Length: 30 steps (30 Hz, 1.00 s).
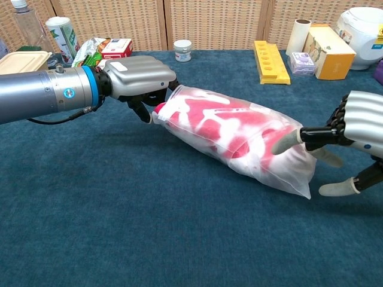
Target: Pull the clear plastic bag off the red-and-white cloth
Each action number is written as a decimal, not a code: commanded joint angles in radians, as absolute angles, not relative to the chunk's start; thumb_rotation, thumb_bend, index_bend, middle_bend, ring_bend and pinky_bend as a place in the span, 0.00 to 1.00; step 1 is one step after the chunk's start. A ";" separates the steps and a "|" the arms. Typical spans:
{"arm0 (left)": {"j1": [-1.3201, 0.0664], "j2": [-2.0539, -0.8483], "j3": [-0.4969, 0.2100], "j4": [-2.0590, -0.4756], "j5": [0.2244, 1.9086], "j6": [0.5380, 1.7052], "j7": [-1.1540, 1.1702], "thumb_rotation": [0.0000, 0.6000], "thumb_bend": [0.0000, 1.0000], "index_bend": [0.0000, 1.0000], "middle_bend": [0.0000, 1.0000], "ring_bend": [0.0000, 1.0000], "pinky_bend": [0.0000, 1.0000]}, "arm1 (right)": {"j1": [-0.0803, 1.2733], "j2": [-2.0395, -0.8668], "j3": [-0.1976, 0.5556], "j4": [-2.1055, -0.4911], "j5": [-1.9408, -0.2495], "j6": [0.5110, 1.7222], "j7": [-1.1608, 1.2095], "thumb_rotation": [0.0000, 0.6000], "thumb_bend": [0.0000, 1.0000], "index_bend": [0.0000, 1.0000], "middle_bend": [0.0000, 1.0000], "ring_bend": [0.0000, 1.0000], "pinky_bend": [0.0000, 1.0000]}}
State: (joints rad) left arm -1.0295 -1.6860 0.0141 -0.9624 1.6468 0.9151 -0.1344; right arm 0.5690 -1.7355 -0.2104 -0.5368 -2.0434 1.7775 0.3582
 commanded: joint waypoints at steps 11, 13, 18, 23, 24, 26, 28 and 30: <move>-1.033 -1.684 0.002 -0.990 1.632 0.901 -0.114 1.00 0.45 0.71 1.00 1.00 0.99 | 0.595 -1.770 -0.216 -0.514 -2.041 1.791 0.347 1.00 0.28 0.35 0.78 1.00 1.00; -1.033 -1.684 0.000 -0.995 1.630 0.901 -0.110 1.00 0.46 0.71 1.00 1.00 0.99 | 0.600 -1.778 -0.217 -0.511 -2.040 1.788 0.347 1.00 0.30 0.36 0.78 1.00 1.00; -1.032 -1.679 -0.003 -1.007 1.625 0.899 -0.102 1.00 0.46 0.71 1.00 1.00 0.99 | 0.604 -1.784 -0.225 -0.505 -2.036 1.774 0.343 1.00 0.31 0.37 0.78 1.00 1.00; -1.029 -1.676 -0.005 -1.012 1.616 0.892 -0.099 1.00 0.46 0.71 1.00 1.00 0.99 | 0.595 -1.781 -0.242 -0.498 -2.034 1.759 0.336 1.00 0.31 0.37 0.78 1.00 1.00; -1.029 -1.677 -0.005 -1.012 1.614 0.890 -0.099 1.00 0.46 0.71 1.00 1.00 0.99 | 0.594 -1.781 -0.245 -0.496 -2.035 1.756 0.334 1.00 0.31 0.37 0.78 1.00 1.00; -1.029 -1.678 -0.005 -1.012 1.614 0.888 -0.097 1.00 0.46 0.71 1.00 1.00 0.99 | 0.595 -1.784 -0.248 -0.496 -2.035 1.754 0.333 1.00 0.31 0.38 0.78 1.00 1.00; -1.029 -1.680 -0.005 -1.013 1.614 0.888 -0.097 1.00 0.46 0.71 1.00 1.00 0.99 | 0.600 -1.789 -0.248 -0.496 -2.034 1.756 0.333 1.00 0.32 0.40 0.79 1.00 1.00; -1.029 -1.680 -0.005 -1.014 1.615 0.888 -0.095 1.00 0.46 0.71 1.00 1.00 0.99 | 0.605 -1.792 -0.247 -0.496 -2.034 1.758 0.333 1.00 0.34 0.42 0.79 1.00 1.00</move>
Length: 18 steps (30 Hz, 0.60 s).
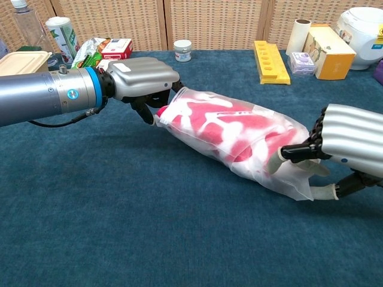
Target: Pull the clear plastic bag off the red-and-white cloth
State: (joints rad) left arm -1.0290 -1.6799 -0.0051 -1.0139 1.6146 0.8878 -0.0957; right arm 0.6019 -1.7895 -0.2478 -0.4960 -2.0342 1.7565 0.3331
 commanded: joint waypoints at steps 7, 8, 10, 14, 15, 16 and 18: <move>-1.029 -1.679 -0.007 -1.014 1.613 0.886 -0.095 1.00 0.47 0.71 1.00 1.00 0.99 | 0.621 -1.797 -0.246 -0.499 -2.033 1.760 0.331 1.00 0.44 0.46 0.80 1.00 1.00; -1.030 -1.680 -0.007 -1.013 1.612 0.885 -0.095 1.00 0.47 0.71 1.00 1.00 0.99 | 0.624 -1.799 -0.245 -0.501 -2.032 1.758 0.331 1.00 0.45 0.46 0.80 1.00 1.00; -1.030 -1.682 -0.007 -1.011 1.613 0.884 -0.097 1.00 0.47 0.71 1.00 1.00 0.99 | 0.632 -1.802 -0.248 -0.502 -2.033 1.744 0.328 1.00 0.47 0.48 0.80 1.00 1.00; -1.028 -1.682 -0.006 -1.007 1.614 0.887 -0.101 1.00 0.47 0.71 1.00 1.00 0.99 | 0.642 -1.803 -0.257 -0.505 -2.038 1.731 0.327 1.00 0.51 0.54 0.83 1.00 1.00; -1.027 -1.682 -0.005 -1.006 1.614 0.887 -0.102 1.00 0.47 0.71 1.00 1.00 0.99 | 0.645 -1.803 -0.258 -0.507 -2.039 1.732 0.327 1.00 0.52 0.56 0.84 1.00 1.00; -1.027 -1.682 -0.005 -1.005 1.614 0.887 -0.103 1.00 0.48 0.71 1.00 1.00 0.99 | 0.646 -1.803 -0.258 -0.508 -2.039 1.733 0.327 1.00 0.53 0.58 0.85 1.00 1.00; -1.026 -1.681 -0.003 -1.002 1.614 0.887 -0.104 1.00 0.48 0.71 1.00 1.00 0.99 | 0.649 -1.804 -0.258 -0.511 -2.039 1.737 0.327 1.00 0.54 0.62 0.86 1.00 1.00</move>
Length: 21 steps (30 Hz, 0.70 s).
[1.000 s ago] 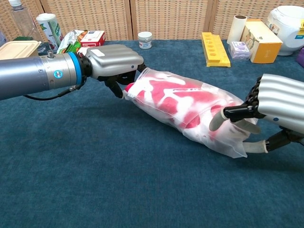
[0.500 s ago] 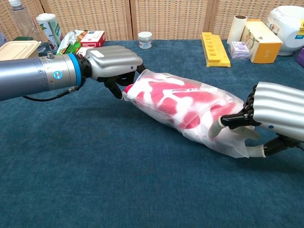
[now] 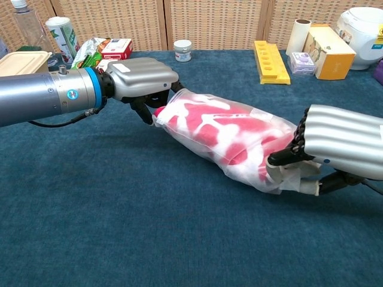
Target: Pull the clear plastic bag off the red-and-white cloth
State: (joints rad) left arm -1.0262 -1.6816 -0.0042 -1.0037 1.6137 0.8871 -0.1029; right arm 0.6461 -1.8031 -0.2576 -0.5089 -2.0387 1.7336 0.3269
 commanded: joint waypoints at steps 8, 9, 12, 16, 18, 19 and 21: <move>-1.019 -1.678 0.000 -0.993 1.615 0.893 -0.109 1.00 0.48 0.71 1.00 1.00 0.99 | 0.654 -1.799 -0.267 -0.518 -2.050 1.761 0.323 1.00 0.56 0.74 0.91 1.00 1.00; -1.018 -1.677 0.000 -0.992 1.614 0.893 -0.110 1.00 0.48 0.71 1.00 1.00 0.99 | 0.654 -1.798 -0.268 -0.520 -2.050 1.761 0.322 1.00 0.57 0.75 0.91 1.00 1.00; -1.013 -1.672 0.003 -0.991 1.614 0.896 -0.114 1.00 0.48 0.71 1.00 1.00 0.99 | 0.652 -1.787 -0.275 -0.525 -2.053 1.758 0.313 1.00 0.58 0.77 0.92 1.00 1.00; -0.998 -1.648 0.013 -0.999 1.621 0.916 -0.125 1.00 0.48 0.70 1.00 1.00 0.99 | 0.643 -1.754 -0.285 -0.536 -2.051 1.749 0.299 1.00 0.59 0.78 0.93 1.00 1.00; -0.994 -1.642 0.015 -1.000 1.621 0.919 -0.128 1.00 0.48 0.70 1.00 1.00 0.99 | 0.642 -1.743 -0.288 -0.542 -2.052 1.749 0.294 1.00 0.60 0.79 0.93 1.00 1.00; -0.989 -1.637 0.017 -0.999 1.620 0.921 -0.131 1.00 0.48 0.71 1.00 1.00 0.99 | 0.640 -1.734 -0.289 -0.547 -2.051 1.744 0.290 1.00 0.61 0.79 0.93 1.00 1.00; -0.980 -1.627 0.020 -0.996 1.619 0.928 -0.137 1.00 0.48 0.71 1.00 1.00 0.99 | 0.639 -1.721 -0.291 -0.558 -2.049 1.737 0.284 1.00 0.61 0.80 0.94 1.00 1.00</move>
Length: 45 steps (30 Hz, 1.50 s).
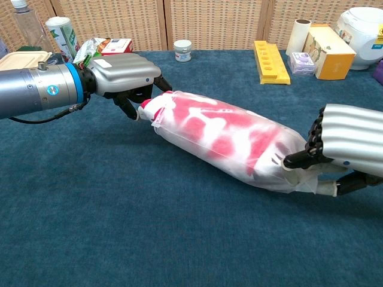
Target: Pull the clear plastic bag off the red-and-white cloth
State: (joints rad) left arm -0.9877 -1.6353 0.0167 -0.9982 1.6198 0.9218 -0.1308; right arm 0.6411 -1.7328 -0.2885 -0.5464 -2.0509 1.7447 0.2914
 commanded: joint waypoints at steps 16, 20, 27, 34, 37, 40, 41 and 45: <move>-0.940 -1.567 0.021 -0.984 1.609 0.960 -0.151 1.00 0.48 0.71 1.00 1.00 0.99 | 0.627 -1.658 -0.286 -0.603 -2.025 1.689 0.258 1.00 0.63 0.80 0.94 1.00 1.00; -0.927 -1.549 0.020 -0.977 1.602 0.965 -0.153 1.00 0.48 0.71 1.00 1.00 0.99 | 0.620 -1.644 -0.281 -0.602 -2.014 1.682 0.258 1.00 0.63 0.80 0.94 1.00 1.00; -0.912 -1.535 0.016 -0.958 1.592 0.970 -0.156 1.00 0.48 0.71 1.00 1.00 0.99 | 0.604 -1.614 -0.278 -0.600 -2.002 1.676 0.252 1.00 0.63 0.80 0.94 1.00 1.00; -0.907 -1.536 0.010 -0.935 1.588 0.970 -0.157 1.00 0.48 0.71 1.00 1.00 0.99 | 0.582 -1.579 -0.272 -0.597 -1.985 1.675 0.247 1.00 0.63 0.80 0.94 1.00 1.00; -0.901 -1.534 0.008 -0.925 1.582 0.968 -0.156 1.00 0.48 0.70 1.00 1.00 0.99 | 0.570 -1.563 -0.268 -0.593 -1.975 1.677 0.247 1.00 0.63 0.80 0.94 1.00 1.00; -0.894 -1.531 0.005 -0.915 1.576 0.969 -0.156 1.00 0.48 0.71 1.00 1.00 0.99 | 0.562 -1.553 -0.264 -0.590 -1.969 1.679 0.249 1.00 0.63 0.80 0.94 1.00 1.00; -0.890 -1.530 0.004 -0.911 1.572 0.968 -0.158 1.00 0.48 0.71 1.00 1.00 0.99 | 0.559 -1.551 -0.263 -0.588 -1.966 1.680 0.250 1.00 0.63 0.80 0.94 1.00 1.00; -0.880 -1.528 0.010 -0.907 1.576 0.972 -0.159 1.00 0.45 0.71 1.00 1.00 0.99 | 0.555 -1.556 -0.259 -0.580 -1.964 1.675 0.254 1.00 0.63 0.80 0.94 1.00 1.00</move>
